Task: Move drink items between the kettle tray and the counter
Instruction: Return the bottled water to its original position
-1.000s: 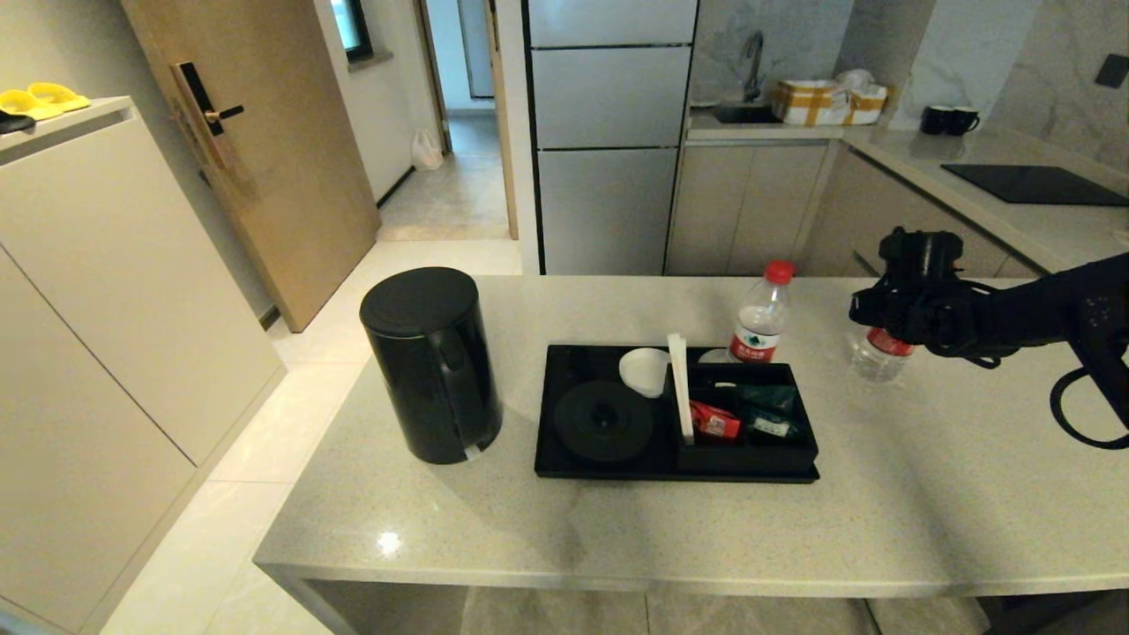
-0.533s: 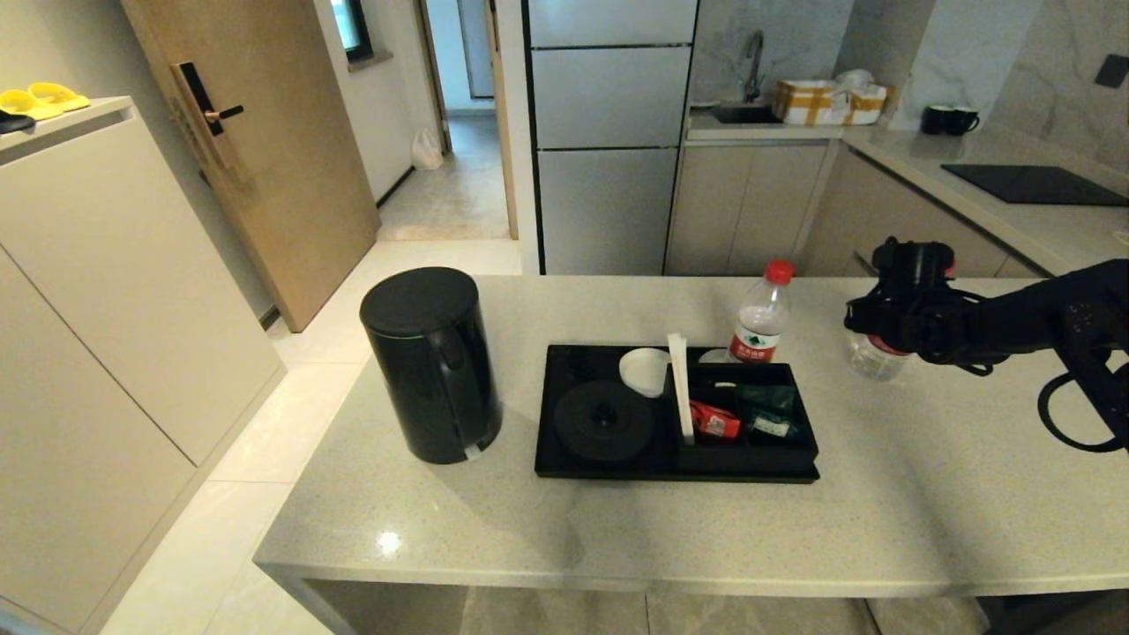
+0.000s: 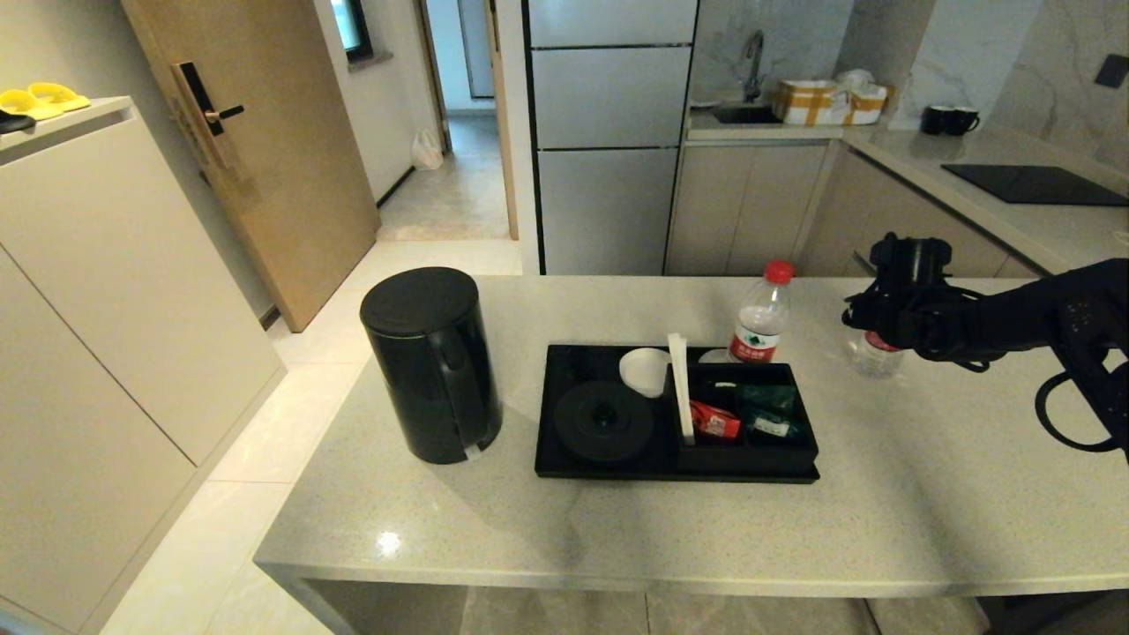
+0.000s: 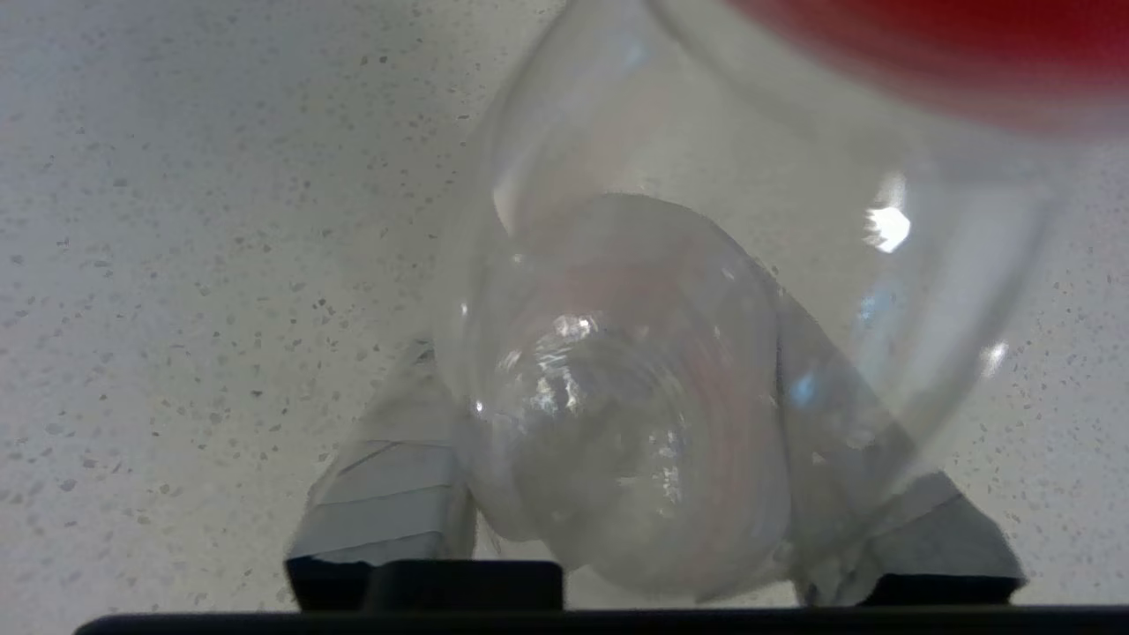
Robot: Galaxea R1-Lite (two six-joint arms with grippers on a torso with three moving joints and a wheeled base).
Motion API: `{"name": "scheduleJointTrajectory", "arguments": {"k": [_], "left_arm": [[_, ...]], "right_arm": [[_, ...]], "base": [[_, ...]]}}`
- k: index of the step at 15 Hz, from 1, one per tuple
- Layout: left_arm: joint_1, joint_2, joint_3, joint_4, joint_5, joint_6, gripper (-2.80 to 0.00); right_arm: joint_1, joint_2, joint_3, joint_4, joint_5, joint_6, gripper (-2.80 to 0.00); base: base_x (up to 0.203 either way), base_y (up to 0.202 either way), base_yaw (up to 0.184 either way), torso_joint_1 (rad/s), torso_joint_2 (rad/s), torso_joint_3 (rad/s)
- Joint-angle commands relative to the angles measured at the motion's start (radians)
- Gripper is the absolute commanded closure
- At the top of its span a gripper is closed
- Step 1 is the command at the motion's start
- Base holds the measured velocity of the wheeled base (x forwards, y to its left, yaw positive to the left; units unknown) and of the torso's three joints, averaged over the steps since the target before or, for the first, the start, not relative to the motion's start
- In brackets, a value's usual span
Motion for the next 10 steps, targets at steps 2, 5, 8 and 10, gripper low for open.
{"name": "scheduleJointTrajectory", "arguments": {"k": [2,5,8,10], "left_arm": [[0.000,0.000,0.000,-0.001,0.000,0.001,0.00],[0.000,0.000,0.000,-0.001,-0.001,0.001,0.00],[0.000,0.000,0.001,-0.001,0.000,0.001,0.00],[0.000,0.000,0.000,-0.001,-0.001,0.001,0.00]], "right_arm": [[0.001,-0.026,-0.024,-0.003,-0.007,0.044,0.00],[0.007,-0.095,-0.028,0.007,-0.008,0.107,0.00],[0.042,-0.173,-0.021,0.019,-0.008,0.188,0.00],[0.078,-0.241,-0.017,0.042,-0.008,0.264,0.00]], "base": [[0.000,0.000,0.000,0.000,0.00,0.000],[0.000,0.000,0.000,0.000,0.00,0.000],[0.000,0.000,0.000,0.000,0.00,0.000],[0.000,0.000,0.000,0.000,0.00,0.000]]}}
